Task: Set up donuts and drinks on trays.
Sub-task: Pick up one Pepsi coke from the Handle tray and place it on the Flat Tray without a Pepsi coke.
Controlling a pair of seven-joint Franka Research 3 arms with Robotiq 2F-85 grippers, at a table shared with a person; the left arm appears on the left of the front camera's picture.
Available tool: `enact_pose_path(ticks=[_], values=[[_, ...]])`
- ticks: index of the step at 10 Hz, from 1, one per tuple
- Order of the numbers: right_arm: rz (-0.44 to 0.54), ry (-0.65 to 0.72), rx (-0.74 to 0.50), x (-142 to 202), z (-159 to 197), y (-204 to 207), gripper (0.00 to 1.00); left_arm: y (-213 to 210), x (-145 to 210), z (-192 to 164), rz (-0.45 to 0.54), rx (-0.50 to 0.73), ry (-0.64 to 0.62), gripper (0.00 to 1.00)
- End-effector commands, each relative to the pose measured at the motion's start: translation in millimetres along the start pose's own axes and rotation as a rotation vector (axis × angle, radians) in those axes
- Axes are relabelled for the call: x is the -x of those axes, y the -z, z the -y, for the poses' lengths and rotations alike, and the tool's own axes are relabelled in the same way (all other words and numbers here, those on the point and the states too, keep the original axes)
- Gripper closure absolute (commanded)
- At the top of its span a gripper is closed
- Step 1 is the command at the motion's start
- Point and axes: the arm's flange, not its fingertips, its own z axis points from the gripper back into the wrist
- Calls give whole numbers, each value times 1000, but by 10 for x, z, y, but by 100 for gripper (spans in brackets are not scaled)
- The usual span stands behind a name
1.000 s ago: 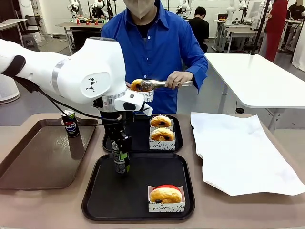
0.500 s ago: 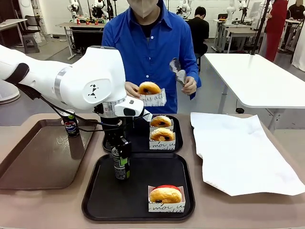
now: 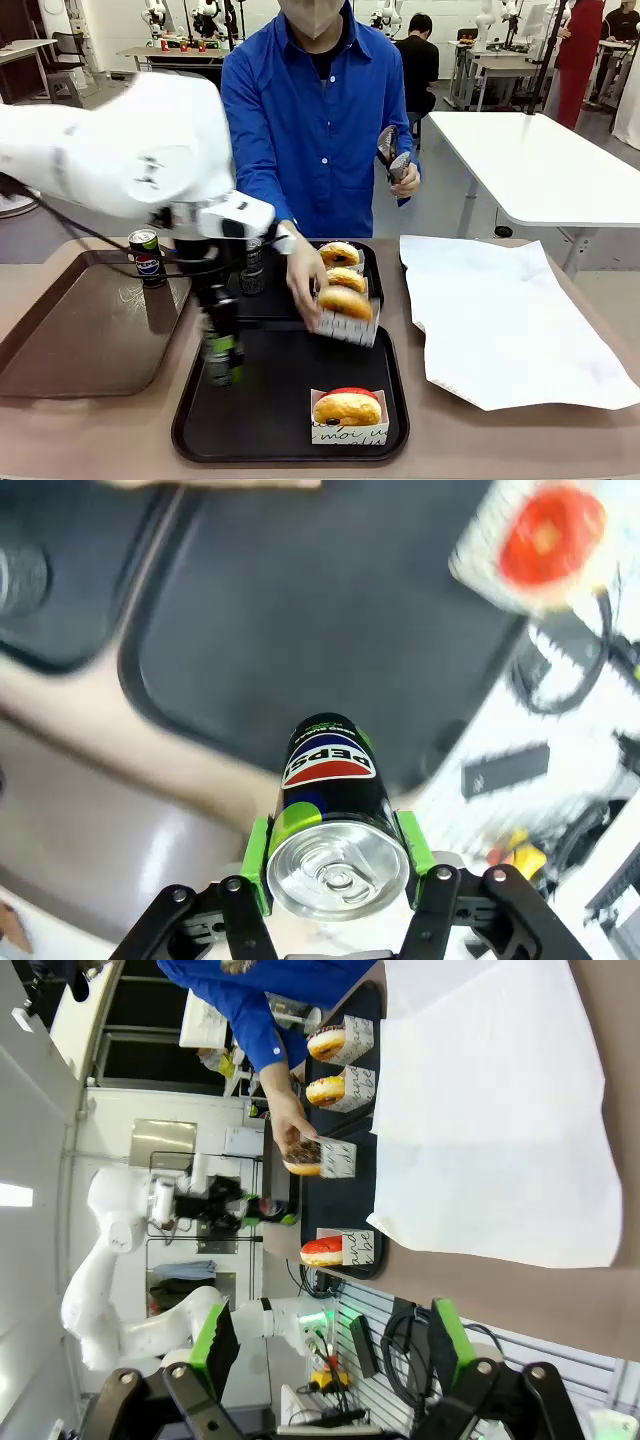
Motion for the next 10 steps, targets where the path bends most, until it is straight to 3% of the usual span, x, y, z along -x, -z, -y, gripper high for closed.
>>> enact_pose_path(ticks=[1, 3, 7, 9, 10], values=[[6, -13, -19, -10, -4, -2, 0, -347, 883, 181, 20, -51, 20, 41], [6, -13, -19, -10, -4, -2, 0, -395, 1115, 166, 70, -63, -12, 41], [6, -13, -19, -10, -4, -2, 0, -415, 1093, 93, 104, -61, -43, 41], [6, -13, -19, -10, -4, -2, 0, -375, 726, 14, 184, -86, -84, 41], [6, -13, -19, -10, -4, -2, 0, -303, 451, -17, 177, -79, -76, 41]])
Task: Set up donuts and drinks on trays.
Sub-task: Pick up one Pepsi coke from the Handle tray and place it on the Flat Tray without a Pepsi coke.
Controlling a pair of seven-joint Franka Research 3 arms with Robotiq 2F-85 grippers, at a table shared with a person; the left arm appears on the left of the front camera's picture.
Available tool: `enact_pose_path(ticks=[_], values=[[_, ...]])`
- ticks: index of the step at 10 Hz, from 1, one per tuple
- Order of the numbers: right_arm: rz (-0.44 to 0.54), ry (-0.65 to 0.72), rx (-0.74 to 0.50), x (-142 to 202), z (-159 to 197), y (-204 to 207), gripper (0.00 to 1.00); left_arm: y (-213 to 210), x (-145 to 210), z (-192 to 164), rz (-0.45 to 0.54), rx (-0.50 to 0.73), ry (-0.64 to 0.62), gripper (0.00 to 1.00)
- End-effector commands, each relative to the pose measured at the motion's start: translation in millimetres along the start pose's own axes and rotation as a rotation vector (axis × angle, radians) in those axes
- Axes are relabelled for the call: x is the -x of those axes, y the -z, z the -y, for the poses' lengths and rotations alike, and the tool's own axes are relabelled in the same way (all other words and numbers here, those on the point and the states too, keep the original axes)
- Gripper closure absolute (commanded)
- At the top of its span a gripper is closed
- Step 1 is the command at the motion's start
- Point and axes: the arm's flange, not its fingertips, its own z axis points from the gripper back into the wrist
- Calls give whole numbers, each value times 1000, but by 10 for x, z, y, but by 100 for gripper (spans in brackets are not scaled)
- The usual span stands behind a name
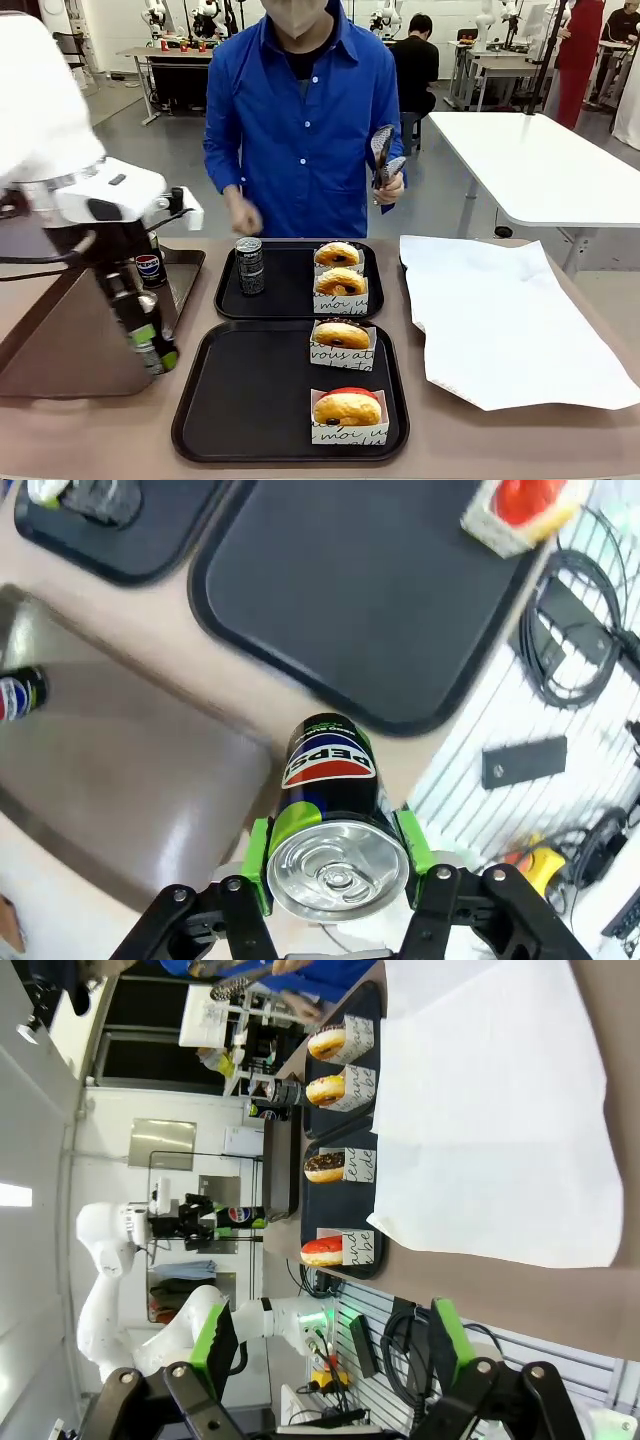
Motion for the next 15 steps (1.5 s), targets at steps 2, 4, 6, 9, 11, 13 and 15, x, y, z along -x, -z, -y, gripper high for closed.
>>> enact_pose_path(ticks=[2, 4, 6, 9, 11, 13, 15], values=[[6, -13, -19, -10, -2, -1, 0, 347, -864, -15, -37, 9, -9, 41], [6, -13, -19, -10, -2, -1, 0, 488, -1183, -50, -67, 13, -10, 41], [6, -13, -19, -10, -2, -1, 0, 582, -1335, -30, -73, 23, -8, 41], [6, -13, -19, -10, -2, -1, 0, 791, -1473, -62, -103, 22, -37, 41], [6, -13, -19, -10, -2, -1, 0, 892, -1524, -94, -109, 26, -57, 41], [6, -13, -19, -10, -2, -1, 0, 955, -1543, -134, -104, 25, -77, 41], [6, -13, -19, -10, -2, -1, 0, 966, -1534, -124, -95, 26, -81, 0]])
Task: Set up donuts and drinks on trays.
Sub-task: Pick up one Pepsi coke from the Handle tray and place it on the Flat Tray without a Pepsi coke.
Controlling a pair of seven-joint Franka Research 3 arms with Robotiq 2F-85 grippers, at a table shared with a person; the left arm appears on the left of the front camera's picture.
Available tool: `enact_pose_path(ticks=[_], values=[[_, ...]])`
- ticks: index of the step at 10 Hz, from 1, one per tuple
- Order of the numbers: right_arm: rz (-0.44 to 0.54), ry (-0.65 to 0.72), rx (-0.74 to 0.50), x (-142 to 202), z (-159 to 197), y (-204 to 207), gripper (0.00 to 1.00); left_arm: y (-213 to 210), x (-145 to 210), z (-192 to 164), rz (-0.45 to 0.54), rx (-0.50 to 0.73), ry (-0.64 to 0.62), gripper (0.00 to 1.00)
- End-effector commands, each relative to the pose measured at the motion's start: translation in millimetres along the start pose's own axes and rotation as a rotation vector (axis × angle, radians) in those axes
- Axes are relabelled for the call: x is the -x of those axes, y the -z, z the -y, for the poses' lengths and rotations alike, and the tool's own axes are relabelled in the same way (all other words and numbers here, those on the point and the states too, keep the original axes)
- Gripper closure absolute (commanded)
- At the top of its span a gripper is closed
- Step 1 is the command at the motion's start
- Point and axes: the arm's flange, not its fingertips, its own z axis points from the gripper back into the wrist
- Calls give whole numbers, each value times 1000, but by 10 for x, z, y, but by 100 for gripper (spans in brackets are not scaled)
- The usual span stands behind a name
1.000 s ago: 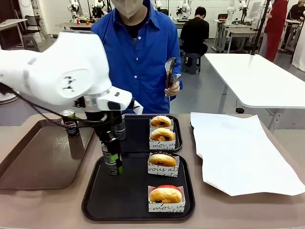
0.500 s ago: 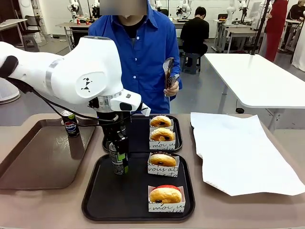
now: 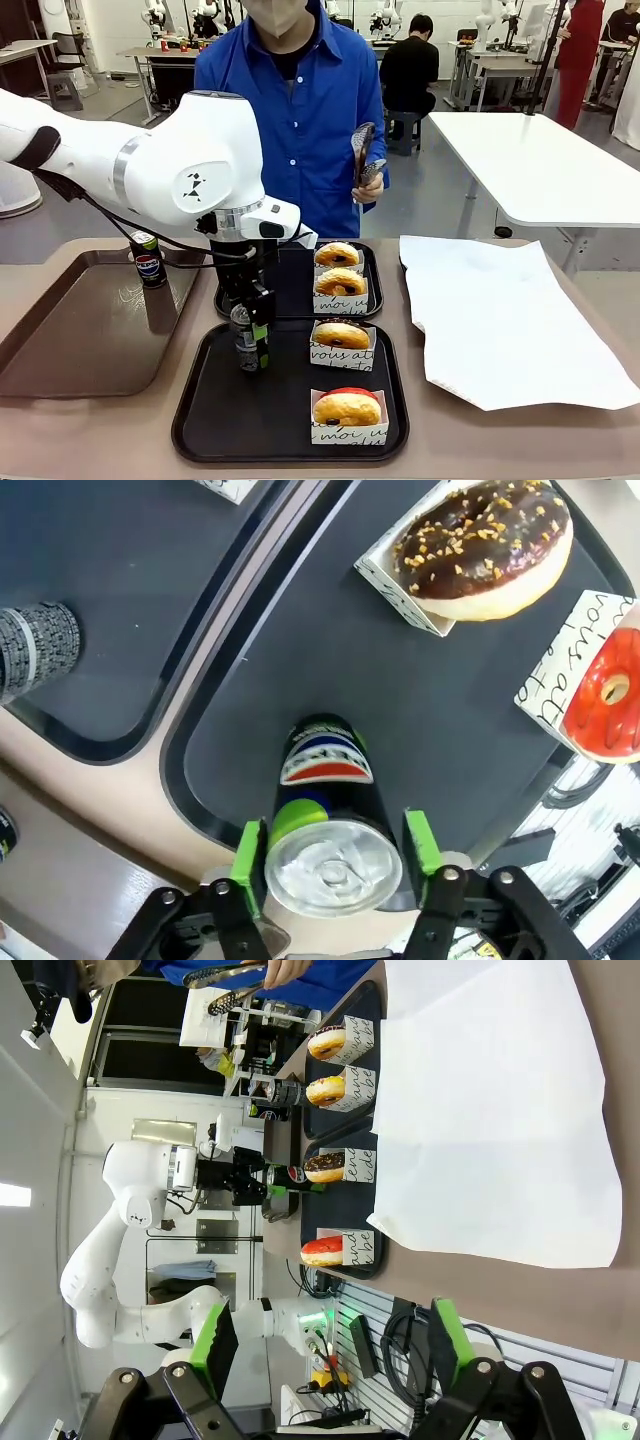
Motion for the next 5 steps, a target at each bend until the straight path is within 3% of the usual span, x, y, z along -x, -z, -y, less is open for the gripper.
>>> enact_pose_path(ticks=[1, 2, 3, 4, 5], values=[[6, -13, -19, -10, -1, 0, 0, -85, -4, 17, 37, -16, -25, 0], [6, -13, -19, -10, -1, 0, 0, -166, 61, 22, 57, -14, -27, 0], [6, -13, -19, -10, -1, 0, 0, -294, 161, 43, 82, -23, -29, 13], [6, -13, -19, -10, -1, 0, 0, -398, 305, 90, 113, -39, -36, 1], [6, -13, -19, -10, -1, 0, 0, -495, 472, 133, 137, -51, -47, 0]])
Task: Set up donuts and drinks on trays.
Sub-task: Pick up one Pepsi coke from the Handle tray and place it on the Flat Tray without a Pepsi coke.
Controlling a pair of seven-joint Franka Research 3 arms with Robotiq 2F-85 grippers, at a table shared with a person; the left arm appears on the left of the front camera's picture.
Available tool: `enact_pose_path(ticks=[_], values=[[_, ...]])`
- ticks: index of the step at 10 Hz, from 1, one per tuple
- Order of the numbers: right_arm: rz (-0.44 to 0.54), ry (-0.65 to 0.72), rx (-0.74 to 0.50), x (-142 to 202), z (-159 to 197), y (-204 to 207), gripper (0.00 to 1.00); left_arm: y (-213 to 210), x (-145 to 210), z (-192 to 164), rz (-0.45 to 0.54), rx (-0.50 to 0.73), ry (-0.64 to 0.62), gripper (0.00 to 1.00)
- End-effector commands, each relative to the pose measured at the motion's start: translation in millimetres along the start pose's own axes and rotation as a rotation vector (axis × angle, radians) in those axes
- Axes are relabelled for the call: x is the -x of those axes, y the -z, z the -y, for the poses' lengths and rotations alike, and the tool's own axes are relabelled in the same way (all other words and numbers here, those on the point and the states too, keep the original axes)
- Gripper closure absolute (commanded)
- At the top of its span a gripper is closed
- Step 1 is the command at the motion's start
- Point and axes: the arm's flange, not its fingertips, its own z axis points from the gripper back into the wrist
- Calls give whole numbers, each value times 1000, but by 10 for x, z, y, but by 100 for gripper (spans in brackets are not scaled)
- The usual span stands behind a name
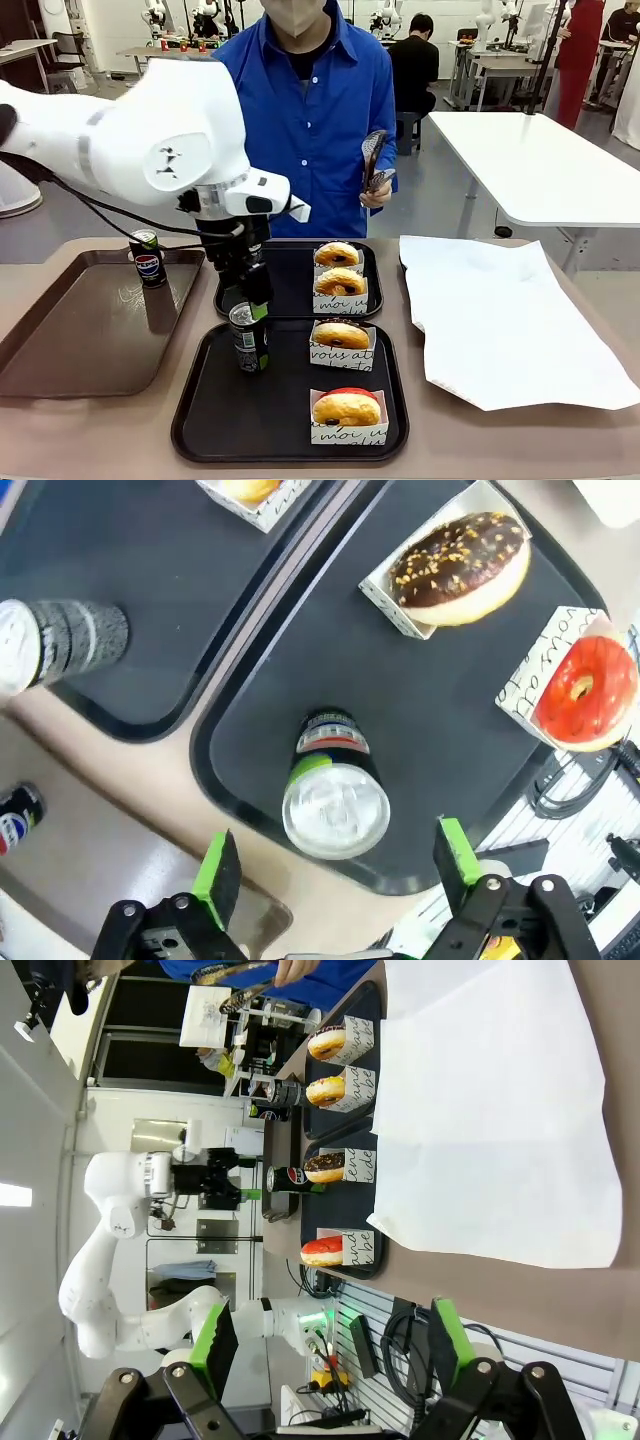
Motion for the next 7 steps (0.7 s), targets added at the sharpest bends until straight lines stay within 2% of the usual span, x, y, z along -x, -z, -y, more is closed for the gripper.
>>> enact_pose_path(ticks=[1, 3, 5, 7], values=[[6, -13, -19, -10, -2, 0, 0, -160, 421, 68, 68, -10, -29, 0], [6, -13, -19, -10, -2, 0, 0, -317, 800, 97, 104, -32, -76, 0], [6, -13, -19, -10, -2, 0, 0, -317, 1130, 0, 165, -65, -182, 0], [6, -13, -19, -10, -2, 0, 0, -257, 1322, -120, 206, -86, -273, 0]])
